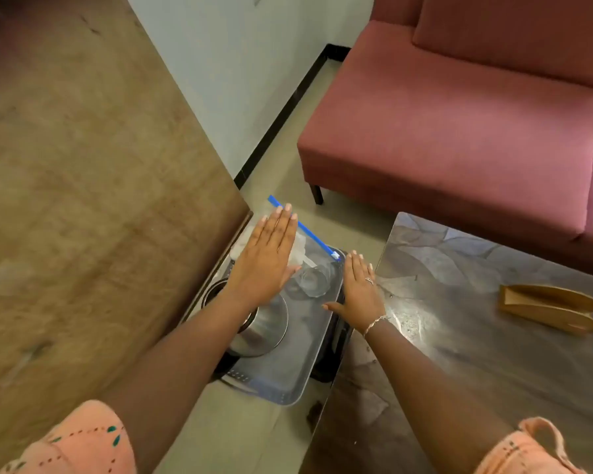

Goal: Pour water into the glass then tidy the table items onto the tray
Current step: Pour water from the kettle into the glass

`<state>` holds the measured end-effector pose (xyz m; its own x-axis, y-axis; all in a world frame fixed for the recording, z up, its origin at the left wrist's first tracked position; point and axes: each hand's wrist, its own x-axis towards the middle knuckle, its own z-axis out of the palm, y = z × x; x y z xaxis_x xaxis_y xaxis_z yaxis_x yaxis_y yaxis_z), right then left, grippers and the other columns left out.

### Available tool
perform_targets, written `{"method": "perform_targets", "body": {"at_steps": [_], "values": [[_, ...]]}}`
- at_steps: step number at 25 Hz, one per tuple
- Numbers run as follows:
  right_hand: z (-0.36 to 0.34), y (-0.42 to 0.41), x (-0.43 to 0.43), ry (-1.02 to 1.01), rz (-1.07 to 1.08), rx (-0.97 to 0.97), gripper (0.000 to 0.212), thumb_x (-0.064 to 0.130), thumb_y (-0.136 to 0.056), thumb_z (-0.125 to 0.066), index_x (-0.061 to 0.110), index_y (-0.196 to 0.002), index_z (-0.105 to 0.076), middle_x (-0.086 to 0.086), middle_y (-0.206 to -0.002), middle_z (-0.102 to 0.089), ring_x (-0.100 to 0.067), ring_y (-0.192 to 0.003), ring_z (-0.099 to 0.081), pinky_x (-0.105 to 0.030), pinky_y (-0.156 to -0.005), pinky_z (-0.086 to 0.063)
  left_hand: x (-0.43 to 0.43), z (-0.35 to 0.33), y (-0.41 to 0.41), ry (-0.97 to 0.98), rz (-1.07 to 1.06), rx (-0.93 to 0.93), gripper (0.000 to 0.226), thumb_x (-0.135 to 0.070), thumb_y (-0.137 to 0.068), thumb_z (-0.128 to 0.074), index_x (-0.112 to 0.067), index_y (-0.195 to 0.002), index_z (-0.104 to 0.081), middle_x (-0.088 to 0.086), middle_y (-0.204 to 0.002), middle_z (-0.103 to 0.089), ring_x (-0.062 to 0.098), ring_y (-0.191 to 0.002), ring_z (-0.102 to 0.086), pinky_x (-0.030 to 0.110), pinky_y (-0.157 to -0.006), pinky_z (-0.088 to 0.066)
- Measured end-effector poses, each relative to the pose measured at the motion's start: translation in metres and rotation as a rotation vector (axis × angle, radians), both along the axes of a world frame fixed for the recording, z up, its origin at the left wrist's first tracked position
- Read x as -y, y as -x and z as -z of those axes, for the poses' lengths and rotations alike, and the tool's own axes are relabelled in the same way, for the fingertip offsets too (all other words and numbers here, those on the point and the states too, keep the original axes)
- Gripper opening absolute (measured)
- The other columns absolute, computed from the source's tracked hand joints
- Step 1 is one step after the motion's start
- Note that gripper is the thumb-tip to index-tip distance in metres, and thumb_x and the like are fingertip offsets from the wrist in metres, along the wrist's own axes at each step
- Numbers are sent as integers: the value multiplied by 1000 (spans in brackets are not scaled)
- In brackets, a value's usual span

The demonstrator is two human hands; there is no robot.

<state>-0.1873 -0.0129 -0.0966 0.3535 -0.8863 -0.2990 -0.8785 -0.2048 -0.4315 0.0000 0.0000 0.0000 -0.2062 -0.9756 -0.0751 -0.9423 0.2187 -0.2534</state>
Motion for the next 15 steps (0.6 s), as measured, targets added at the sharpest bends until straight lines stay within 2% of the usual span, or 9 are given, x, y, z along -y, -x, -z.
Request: {"method": "perform_targets", "body": {"at_steps": [3, 5, 8, 11, 13, 15], "values": [[16, -6, 10, -45, 15, -54, 109, 47, -74, -67, 3, -143, 5, -15, -155, 3, -28, -143, 6, -38, -116, 5, 21, 5, -6, 52, 90, 102, 76, -45, -95, -31, -2, -144, 9, 18, -156, 5, 31, -144, 6, 40, -114, 9], [23, -9, 13, -69, 11, -55, 110, 46, -73, -69, 3, -143, 4, -15, -155, 3, -28, -143, 6, -38, -115, 6, 36, 9, -11, 14, 145, 65, 67, -31, -97, -36, -2, -145, 1, 18, -156, -3, 32, -145, 3, 40, -115, 10], [29, -15, 17, -92, -7, 9, 111, 41, -71, -73, 3, -143, 2, -14, -155, 0, -27, -144, 4, -35, -116, 4, 52, 11, -20, -64, 152, 20, 45, -9, -92, -42, -4, -135, -33, 20, -141, -39, 32, -143, -17, 40, -118, 6], [32, -25, 23, -113, -32, 81, 111, 36, -69, -76, 3, -144, -2, -14, -155, -1, -25, -144, 2, -32, -116, 2, 60, 10, -37, -54, 102, -64, 28, -2, -85, -46, -5, -110, -59, 16, -107, -58, 31, -114, -50, 37, -119, -3], [32, -31, 25, -101, -61, 80, 110, 35, -68, -77, 3, -144, -4, -14, -155, -3, -25, -144, 0, -32, -117, -1, 63, 7, -48, -1, 6, -200, 23, 0, -83, -50, -4, -100, -65, 16, -93, -61, 31, -96, -56, 35, -117, -12], [33, -34, 28, -89, -93, 53, 112, 34, -68, -78, 2, -144, -2, -16, -155, -3, -26, -143, -1, -32, -116, -2, 65, 2, -56, 47, -155, -371, 18, -2, -84, -53, -2, -96, -66, 17, -90, -62, 32, -91, -56, 33, -111, -23]]}}
